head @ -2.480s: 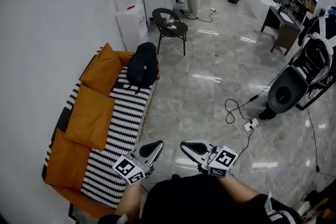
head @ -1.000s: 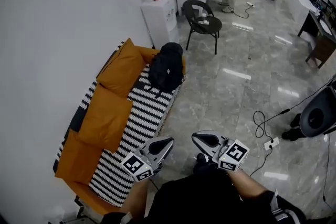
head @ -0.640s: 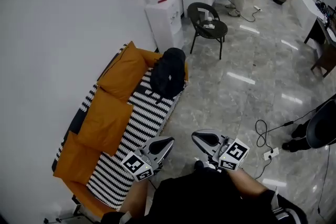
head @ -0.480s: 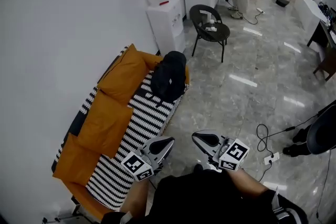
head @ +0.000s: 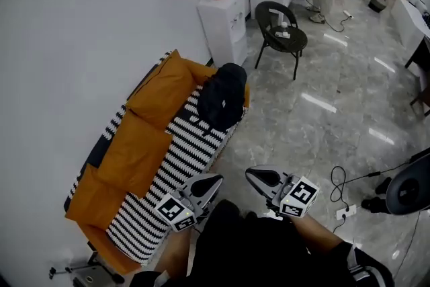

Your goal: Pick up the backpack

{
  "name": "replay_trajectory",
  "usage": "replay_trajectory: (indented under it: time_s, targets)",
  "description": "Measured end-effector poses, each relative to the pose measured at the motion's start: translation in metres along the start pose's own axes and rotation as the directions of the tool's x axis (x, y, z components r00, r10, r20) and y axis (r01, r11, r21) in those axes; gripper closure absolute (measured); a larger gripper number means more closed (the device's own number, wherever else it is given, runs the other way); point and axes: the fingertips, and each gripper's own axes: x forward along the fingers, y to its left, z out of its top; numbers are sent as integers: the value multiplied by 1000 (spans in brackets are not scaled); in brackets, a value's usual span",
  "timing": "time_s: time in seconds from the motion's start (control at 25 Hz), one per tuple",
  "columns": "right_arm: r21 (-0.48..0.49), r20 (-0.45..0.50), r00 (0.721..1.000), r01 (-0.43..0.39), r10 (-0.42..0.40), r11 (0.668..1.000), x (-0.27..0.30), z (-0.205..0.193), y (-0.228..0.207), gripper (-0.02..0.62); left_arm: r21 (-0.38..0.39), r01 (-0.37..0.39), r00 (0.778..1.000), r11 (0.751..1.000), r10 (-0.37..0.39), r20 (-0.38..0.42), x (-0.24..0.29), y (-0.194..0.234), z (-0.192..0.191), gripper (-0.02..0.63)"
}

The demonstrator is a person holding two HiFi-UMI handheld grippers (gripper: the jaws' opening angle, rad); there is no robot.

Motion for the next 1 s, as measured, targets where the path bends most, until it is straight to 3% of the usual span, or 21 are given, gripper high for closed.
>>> replay_trajectory:
  time_s: [0.32,1.0]
  targets:
    - [32,-36,999,38,-37,999,21,-1,-48,566,-54,4,1000,999,-5,-14,27,50,-6,581]
    - [-12,0,992,127,-127,992,131,54,-162,566,-7,80,996,997,-80,-30,76,214,57,582]
